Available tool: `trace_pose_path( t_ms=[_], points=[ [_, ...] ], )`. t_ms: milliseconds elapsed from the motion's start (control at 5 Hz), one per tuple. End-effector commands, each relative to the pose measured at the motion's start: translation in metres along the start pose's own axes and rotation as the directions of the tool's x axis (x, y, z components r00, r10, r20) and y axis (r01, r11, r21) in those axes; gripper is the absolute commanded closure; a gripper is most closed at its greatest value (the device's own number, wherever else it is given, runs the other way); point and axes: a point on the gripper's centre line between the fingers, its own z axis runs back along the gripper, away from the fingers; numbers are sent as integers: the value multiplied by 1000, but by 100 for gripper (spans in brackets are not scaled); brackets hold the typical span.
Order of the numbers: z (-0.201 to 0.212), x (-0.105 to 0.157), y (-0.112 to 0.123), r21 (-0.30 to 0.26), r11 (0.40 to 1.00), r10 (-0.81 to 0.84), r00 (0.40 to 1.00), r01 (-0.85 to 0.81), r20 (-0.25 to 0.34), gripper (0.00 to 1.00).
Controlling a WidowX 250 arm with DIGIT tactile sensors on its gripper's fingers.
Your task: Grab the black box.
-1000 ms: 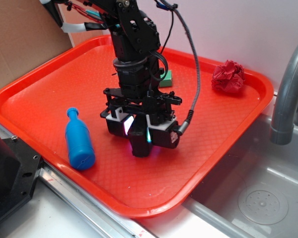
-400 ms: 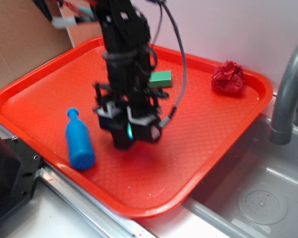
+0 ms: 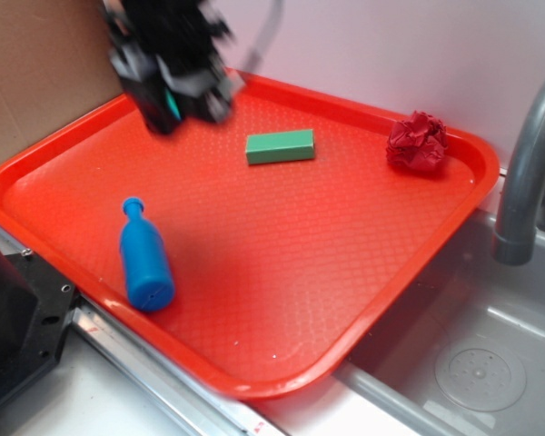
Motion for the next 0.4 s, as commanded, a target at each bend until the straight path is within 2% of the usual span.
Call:
trace_pose_path(
  t_ms=[0,200],
  points=[
    [48,8,37,-18,998,53,995,-52,79,100],
    [43,13,37,-26,999,43,997,-42,56,100]
  ],
)
